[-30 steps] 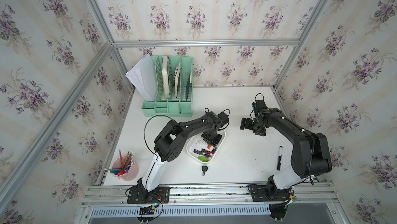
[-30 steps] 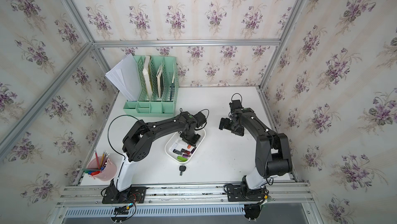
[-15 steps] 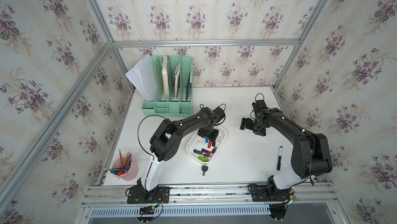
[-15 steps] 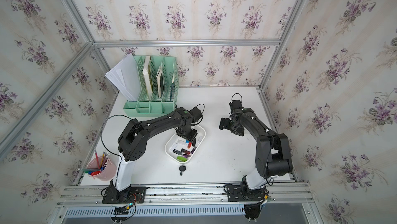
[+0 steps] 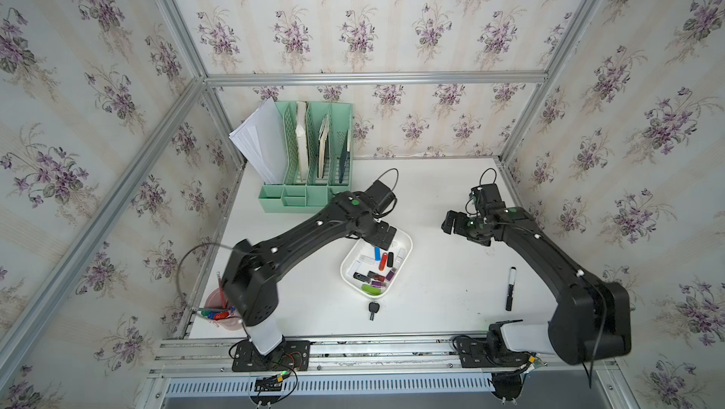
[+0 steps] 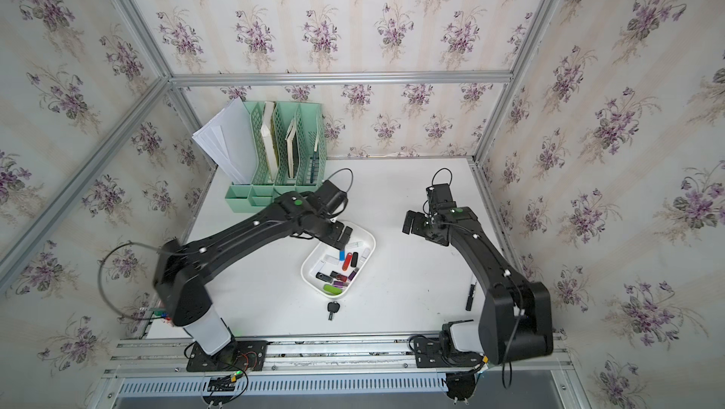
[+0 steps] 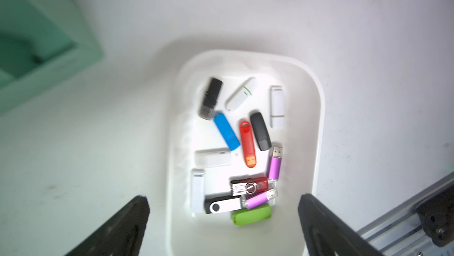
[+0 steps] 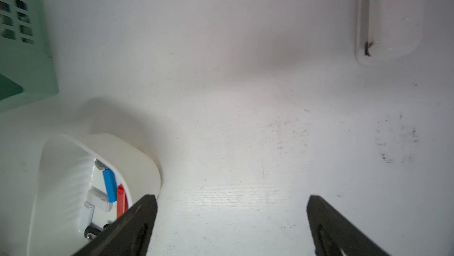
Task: Put the usb flash drive into the storage box
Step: Reset both arms
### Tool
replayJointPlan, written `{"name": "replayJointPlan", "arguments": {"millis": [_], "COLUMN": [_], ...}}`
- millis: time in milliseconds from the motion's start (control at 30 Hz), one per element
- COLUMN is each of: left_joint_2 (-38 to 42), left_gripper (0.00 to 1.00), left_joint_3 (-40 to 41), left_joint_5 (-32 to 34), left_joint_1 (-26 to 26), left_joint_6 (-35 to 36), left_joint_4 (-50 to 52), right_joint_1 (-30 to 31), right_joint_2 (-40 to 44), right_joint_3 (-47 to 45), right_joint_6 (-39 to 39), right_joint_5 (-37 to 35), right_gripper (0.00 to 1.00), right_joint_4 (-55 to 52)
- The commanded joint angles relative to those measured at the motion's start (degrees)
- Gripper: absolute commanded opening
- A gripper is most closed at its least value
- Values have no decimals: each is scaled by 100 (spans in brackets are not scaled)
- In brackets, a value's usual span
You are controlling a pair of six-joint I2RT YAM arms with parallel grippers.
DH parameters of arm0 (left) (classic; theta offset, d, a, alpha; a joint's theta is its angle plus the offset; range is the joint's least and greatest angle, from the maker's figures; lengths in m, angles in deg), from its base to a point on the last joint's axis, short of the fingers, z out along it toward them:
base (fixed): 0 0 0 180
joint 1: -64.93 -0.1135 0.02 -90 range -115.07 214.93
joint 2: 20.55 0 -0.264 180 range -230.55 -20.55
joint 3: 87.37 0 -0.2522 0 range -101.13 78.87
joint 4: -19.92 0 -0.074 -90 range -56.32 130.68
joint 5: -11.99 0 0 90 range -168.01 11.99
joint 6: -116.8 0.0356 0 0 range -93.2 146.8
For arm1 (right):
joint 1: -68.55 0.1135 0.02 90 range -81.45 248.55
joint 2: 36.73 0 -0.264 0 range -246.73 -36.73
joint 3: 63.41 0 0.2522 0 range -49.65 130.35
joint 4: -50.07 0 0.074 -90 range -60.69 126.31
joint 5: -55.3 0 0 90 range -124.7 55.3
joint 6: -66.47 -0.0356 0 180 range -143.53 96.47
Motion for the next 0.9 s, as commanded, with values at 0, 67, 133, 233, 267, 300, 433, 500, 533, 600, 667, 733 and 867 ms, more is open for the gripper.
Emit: {"name": "replayJointPlan", "arguments": {"millis": [0, 67, 133, 233, 267, 300, 433, 500, 533, 600, 667, 733, 867], "left_joint_2": [1356, 2257, 2995, 3482, 3549, 3620, 4075, 4191, 4182, 4052, 3756, 3353, 2492], "left_gripper": [99, 99, 99, 99, 99, 99, 99, 99, 99, 99, 99, 99, 99], "left_joint_3": [1107, 2187, 3296, 4223, 4423, 4721, 5860, 6289, 6520, 6834, 7014, 7018, 6870], "left_joint_5": [1872, 1961, 1932, 1955, 1991, 2093, 2143, 2159, 2129, 2097, 2022, 2000, 1515], "left_joint_1": [-475, -1063, -1720, -2536, -2736, -2902, -3185, -3309, -3389, -3501, -3604, -3707, -3923], "left_joint_6": [354, 675, 1127, 1118, 1069, 1097, 1401, 1293, 1225, 1236, 1380, 1512, 1711], "left_joint_4": [-939, -1808, -2827, -3519, -3699, -4025, -5557, -6127, -6485, -7065, -7598, -7998, -9014], "right_joint_1": [111, 123, 143, 147, 139, 140, 133, 124, 125, 124, 124, 134, -33], "right_joint_2": [979, 1625, 2249, 2777, 2870, 2942, 2936, 2693, 2391, 1554, 607, -304, -1140], "right_joint_3": [-612, -1067, -1550, -2144, -2327, -2527, -3513, -4138, -4429, -4779, -4868, -4820, -4498], "right_joint_6": [-79, 94, 441, 741, 847, 970, 1419, 1479, 1441, 1419, 1517, 1936, 2206], "right_joint_5": [-865, -1408, -1767, -2525, -2763, -2983, -3500, -3403, -3431, -3546, -3586, -3470, -3089], "right_gripper": [100, 100, 100, 100, 100, 100, 100, 100, 100, 100, 100, 100, 100], "right_joint_4": [1027, 1489, 2146, 2966, 3223, 3526, 5159, 6474, 7257, 8560, 9676, 10783, 11185]}}
